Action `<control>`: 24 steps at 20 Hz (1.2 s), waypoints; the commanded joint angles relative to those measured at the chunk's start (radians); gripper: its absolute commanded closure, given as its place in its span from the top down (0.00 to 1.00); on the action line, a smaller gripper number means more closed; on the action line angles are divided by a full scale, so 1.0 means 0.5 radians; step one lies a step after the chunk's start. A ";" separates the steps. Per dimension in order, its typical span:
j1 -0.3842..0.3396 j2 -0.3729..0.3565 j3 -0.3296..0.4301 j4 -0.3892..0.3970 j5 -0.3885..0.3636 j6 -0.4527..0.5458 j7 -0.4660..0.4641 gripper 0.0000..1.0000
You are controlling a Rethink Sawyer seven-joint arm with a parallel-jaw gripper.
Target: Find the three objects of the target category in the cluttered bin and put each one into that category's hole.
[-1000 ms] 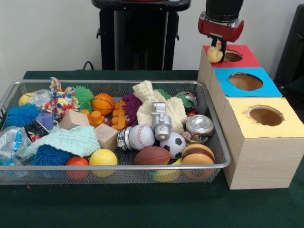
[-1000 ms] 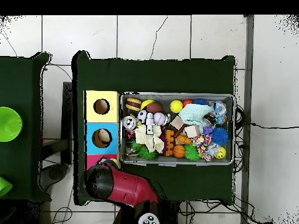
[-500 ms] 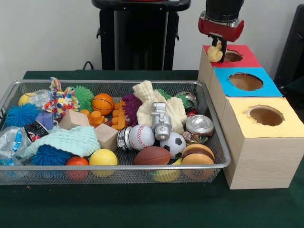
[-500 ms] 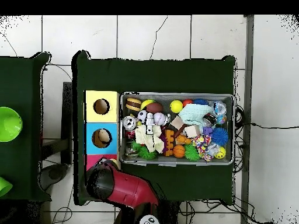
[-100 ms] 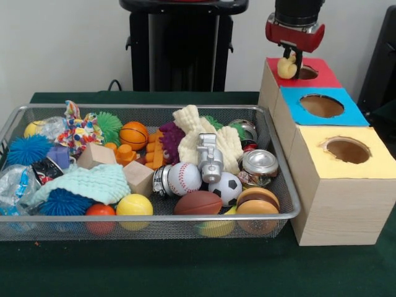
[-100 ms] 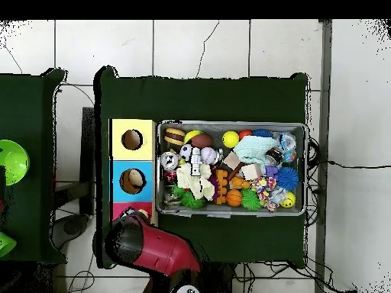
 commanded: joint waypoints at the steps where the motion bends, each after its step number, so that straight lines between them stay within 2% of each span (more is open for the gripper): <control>1: 0.082 0.086 0.332 0.156 0.175 -0.003 0.492 0.00; 4: 0.072 0.100 0.345 0.158 0.184 -0.038 0.472 0.00; 5: 0.005 0.204 0.427 0.183 0.160 -0.228 0.454 0.00; 7: -0.020 0.323 0.464 0.178 0.127 -0.382 0.473 0.00; 14: 0.026 0.501 0.397 0.098 0.065 -0.422 0.392 0.00; 15: 0.032 0.502 0.393 0.099 0.071 -0.427 0.397 1.00; 24: 0.034 0.443 0.355 0.092 0.102 -0.337 0.401 1.00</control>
